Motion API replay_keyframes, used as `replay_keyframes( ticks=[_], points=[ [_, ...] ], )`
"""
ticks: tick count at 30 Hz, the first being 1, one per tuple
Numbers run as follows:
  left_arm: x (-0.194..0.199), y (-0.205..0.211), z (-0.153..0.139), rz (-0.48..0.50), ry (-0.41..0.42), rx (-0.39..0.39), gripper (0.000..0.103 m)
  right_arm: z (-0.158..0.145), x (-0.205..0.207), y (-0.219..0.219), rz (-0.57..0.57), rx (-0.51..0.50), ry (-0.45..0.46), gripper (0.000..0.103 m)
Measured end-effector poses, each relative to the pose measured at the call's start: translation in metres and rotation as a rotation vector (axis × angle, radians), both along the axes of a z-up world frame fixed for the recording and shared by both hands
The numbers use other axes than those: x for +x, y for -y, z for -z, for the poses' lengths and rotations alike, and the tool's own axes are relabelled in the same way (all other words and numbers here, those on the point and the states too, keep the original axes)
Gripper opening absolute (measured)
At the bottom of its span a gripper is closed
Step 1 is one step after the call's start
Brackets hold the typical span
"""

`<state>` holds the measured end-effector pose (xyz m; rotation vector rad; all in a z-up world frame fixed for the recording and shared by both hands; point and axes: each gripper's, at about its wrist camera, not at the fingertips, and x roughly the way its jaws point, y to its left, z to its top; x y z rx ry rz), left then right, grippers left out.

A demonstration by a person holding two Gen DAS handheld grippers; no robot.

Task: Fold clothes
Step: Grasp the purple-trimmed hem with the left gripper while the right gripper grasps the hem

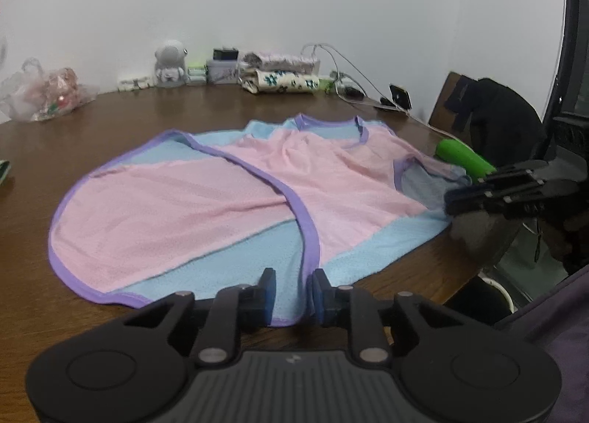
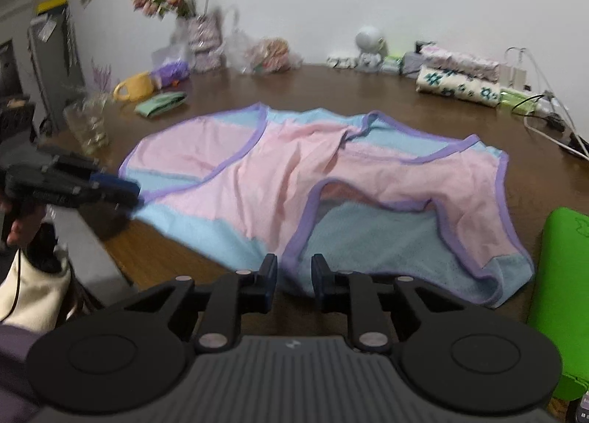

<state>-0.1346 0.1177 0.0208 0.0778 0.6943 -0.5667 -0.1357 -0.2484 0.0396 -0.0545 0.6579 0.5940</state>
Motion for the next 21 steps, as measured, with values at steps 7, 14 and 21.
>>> replay_keyframes(
  ticks=[7,14,21],
  points=[
    [0.018,-0.021,-0.015,-0.029,-0.064,-0.088,0.03,-0.003,0.007,0.006,0.033,-0.007,-0.046,0.012],
    [0.167,0.002,-0.065,-0.289,-0.17,-0.179,0.066,-0.063,0.108,-0.009,0.152,0.154,0.054,0.05],
    [0.24,0.026,-0.034,-0.649,-0.276,-0.229,0.05,-0.016,0.24,-0.034,0.309,0.219,-0.226,0.041]
  ],
)
